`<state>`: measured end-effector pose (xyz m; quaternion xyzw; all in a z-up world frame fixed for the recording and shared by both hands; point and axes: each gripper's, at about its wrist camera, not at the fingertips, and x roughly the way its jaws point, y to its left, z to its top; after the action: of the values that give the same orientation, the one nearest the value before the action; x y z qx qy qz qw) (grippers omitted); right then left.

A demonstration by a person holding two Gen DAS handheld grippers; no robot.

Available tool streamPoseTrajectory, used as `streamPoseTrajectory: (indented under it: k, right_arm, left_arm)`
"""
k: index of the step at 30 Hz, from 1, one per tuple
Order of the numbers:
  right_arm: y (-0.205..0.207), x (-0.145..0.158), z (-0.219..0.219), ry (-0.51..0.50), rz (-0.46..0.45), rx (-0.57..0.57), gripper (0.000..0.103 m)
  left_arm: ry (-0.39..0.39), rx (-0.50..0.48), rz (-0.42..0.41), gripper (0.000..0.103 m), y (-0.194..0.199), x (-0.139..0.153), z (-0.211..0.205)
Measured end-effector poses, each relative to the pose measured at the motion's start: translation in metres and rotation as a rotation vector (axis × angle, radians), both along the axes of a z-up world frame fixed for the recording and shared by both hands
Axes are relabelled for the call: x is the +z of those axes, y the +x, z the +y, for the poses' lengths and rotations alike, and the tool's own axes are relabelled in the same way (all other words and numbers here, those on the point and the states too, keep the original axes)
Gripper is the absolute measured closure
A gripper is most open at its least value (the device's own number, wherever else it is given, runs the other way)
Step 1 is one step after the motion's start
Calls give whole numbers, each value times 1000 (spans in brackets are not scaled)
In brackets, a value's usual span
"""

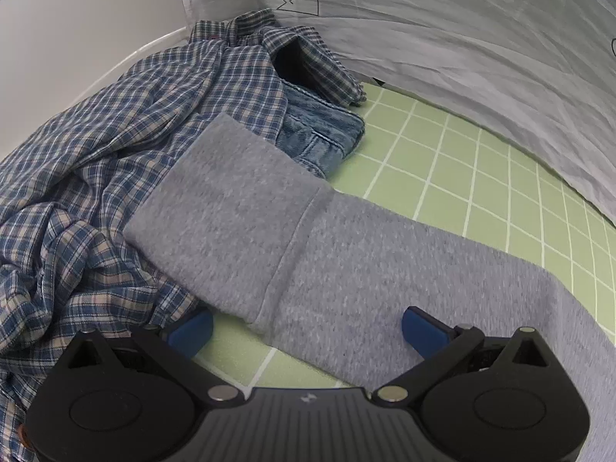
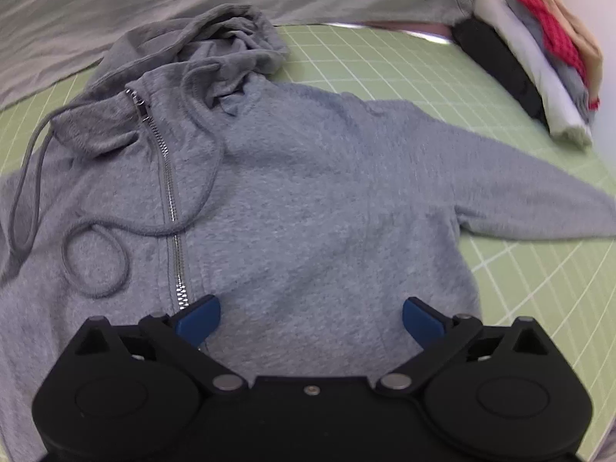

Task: Fold clothes

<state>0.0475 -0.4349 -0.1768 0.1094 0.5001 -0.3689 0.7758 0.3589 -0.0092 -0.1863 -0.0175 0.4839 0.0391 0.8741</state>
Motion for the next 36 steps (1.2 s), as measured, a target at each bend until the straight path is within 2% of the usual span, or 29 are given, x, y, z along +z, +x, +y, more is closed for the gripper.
streamPoseTrajectory:
  k: [6, 11, 14, 16, 20, 22, 23, 25, 27, 36]
  right_arm:
    - [10, 1, 13, -105, 66, 99, 1]
    - [10, 2, 13, -109, 62, 99, 1]
    - [9, 2, 11, -105, 57, 97, 1]
    - [9, 2, 12, -104, 53, 98, 1]
    - [6, 2, 11, -96, 40, 95, 1]
    - [4, 2, 10, -86, 29, 88, 1]
    - [3, 2, 9, -79, 23, 84, 1]
    - [2, 2, 7, -69, 12, 77, 1]
    - [1, 1, 7, -64, 4, 75, 1]
    - [-7, 1, 7, -58, -27, 79, 1]
  left_arm:
    - [-2, 10, -5, 0, 2, -2, 0]
    - [-4, 17, 2, 3, -2, -1, -1]
    - [-5, 3, -6, 11, -6, 2, -3]
    - [-5, -8, -12, 23, -8, 4, -5]
    - [-2, -1, -22, 40, -11, 9, -6]
    - [-9, 3, -26, 55, -12, 11, -6]
    - [-13, 2, -26, 58, -13, 12, -5]
    - [-20, -4, -24, 72, -15, 13, -5]
    - [-29, -6, -21, 77, -17, 14, -4]
    - [-46, 23, -2, 87, -51, 20, 4]
